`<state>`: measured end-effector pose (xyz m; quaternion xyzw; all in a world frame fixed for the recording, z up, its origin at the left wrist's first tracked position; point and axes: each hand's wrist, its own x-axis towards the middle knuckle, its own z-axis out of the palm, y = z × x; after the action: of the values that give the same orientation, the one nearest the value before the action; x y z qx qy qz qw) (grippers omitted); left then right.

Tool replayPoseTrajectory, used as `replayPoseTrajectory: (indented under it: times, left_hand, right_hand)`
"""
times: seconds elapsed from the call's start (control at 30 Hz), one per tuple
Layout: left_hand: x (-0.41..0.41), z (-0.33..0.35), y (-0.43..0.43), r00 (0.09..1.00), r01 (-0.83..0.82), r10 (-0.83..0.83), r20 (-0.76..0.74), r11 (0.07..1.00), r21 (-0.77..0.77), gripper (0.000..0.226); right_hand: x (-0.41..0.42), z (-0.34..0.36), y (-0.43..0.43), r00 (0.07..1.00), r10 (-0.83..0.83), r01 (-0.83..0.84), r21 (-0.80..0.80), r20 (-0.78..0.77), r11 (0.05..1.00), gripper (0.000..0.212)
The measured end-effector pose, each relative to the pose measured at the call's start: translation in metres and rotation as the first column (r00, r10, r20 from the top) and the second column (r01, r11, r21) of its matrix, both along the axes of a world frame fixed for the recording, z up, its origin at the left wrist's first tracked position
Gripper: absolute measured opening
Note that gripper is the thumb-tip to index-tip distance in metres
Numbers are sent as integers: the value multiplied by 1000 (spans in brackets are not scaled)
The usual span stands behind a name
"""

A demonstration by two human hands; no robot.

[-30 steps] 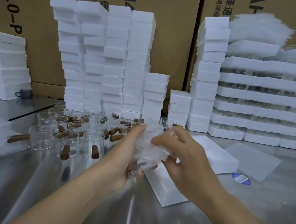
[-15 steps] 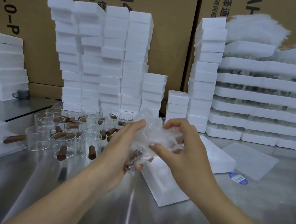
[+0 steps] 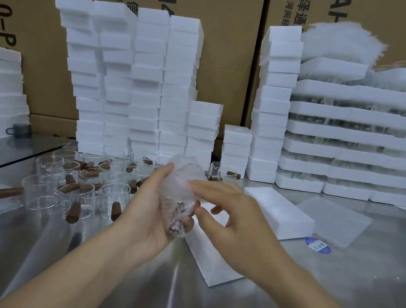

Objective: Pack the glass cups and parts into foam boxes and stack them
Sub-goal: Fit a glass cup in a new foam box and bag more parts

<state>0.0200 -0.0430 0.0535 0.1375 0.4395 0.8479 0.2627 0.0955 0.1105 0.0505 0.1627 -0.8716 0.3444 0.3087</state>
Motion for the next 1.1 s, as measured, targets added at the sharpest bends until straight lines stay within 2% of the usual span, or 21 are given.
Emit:
replayPoseTrajectory:
  times: [0.07,0.13,0.3,0.4,0.57,0.7,0.77,0.87,1.0,1.1]
  left_hand:
    - [-3,1,-3,996,58,-61,64,997,53,58]
    - [-4,3,-5,993,94,-98,67,994,51,59]
    - [-4,7,-12,989,146,-146,8,986,-80,55]
    - [-1,6,-12,984,163,-174,-45,971,-176,52]
    - [6,2,-6,986,134,-157,-64,953,-272,52]
    - [2,1,-5,997,10,-27,-69,973,-230,55]
    - [0,2,-7,997,15,-29,-68,979,-204,56]
    - [1,1,-6,993,66,-84,-77,975,-214,60]
    - [-2,-1,-5,997,76,-77,-4,990,-115,55]
    - [-4,0,-8,988,150,-148,31,985,-82,47]
  right_hand:
    - [0,4,6,999,33,-33,-74,2,997,30]
    - [1,7,8,998,67,-65,-104,12,992,26]
    - [-2,8,12,989,147,-139,-198,29,970,20]
    - [-5,3,17,997,76,-78,-130,-22,989,16]
    - [-6,-4,16,990,-56,71,113,-132,991,14]
    - [0,-3,13,973,-104,124,88,-205,988,28]
    - [3,-4,8,987,-83,99,116,-135,988,34]
    - [2,-7,7,997,-64,52,241,42,969,50]
    - [2,-2,12,993,-57,76,192,-101,978,30]
    - [-1,-3,11,986,-53,77,148,-158,986,19]
